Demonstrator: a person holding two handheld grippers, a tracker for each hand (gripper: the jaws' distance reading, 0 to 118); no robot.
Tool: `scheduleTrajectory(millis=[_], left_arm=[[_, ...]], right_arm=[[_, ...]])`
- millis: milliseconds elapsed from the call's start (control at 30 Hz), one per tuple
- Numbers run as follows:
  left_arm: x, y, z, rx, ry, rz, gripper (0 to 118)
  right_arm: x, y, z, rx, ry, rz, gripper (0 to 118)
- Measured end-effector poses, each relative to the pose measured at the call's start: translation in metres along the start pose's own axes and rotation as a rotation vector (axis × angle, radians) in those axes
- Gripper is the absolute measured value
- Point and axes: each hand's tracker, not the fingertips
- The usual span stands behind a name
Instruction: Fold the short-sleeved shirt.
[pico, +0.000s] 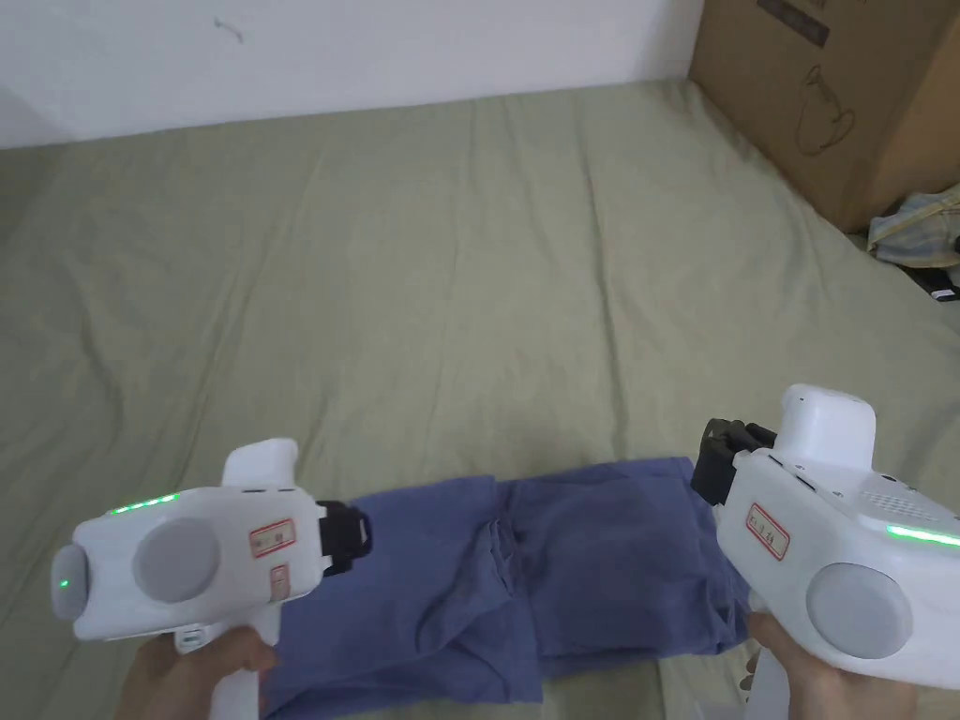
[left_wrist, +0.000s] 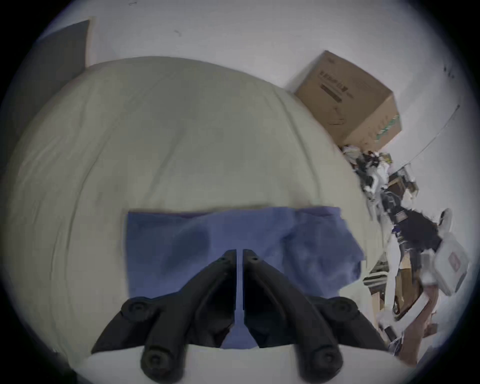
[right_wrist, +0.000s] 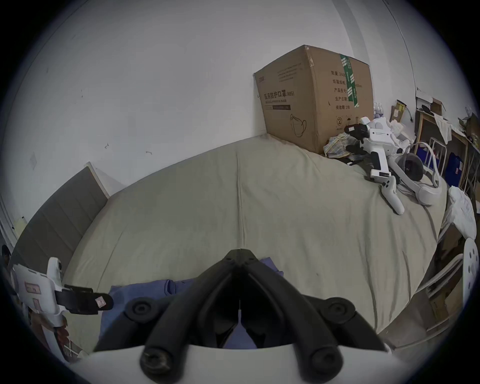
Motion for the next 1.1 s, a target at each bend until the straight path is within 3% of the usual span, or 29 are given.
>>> scheduleTrajectory(millis=[133,333,500,667,900,1100], left_arm=[[-0.013,-0.022,-0.013,-0.054,-0.116,0.117,5],[0.034,-0.042,-0.042,-0.101,-0.242,0.073,5],[0.083,-0.058,-0.066,-0.204,-0.218,-0.079,5],[0.103,-0.063,-0.061,-0.177,-0.153,-0.215,5],[0.082,-0.058,-0.041,-0.182,-0.318,-0.079,5],[-0.007,-0.037,0.018,-0.006,-0.367,0.146,5]], right_arm=[[-0.002,-0.001,0.000,-0.001,0.002,0.003,1],[-0.001,-0.002,0.002,-0.004,0.001,0.005,1],[0.005,0.000,0.007,-0.002,-0.006,-0.008,1],[0.010,0.003,0.015,0.017,-0.014,-0.034,1],[0.004,0.005,0.016,0.015,0.003,-0.034,1],[-0.007,0.006,0.020,0.017,0.014,0.015,1]])
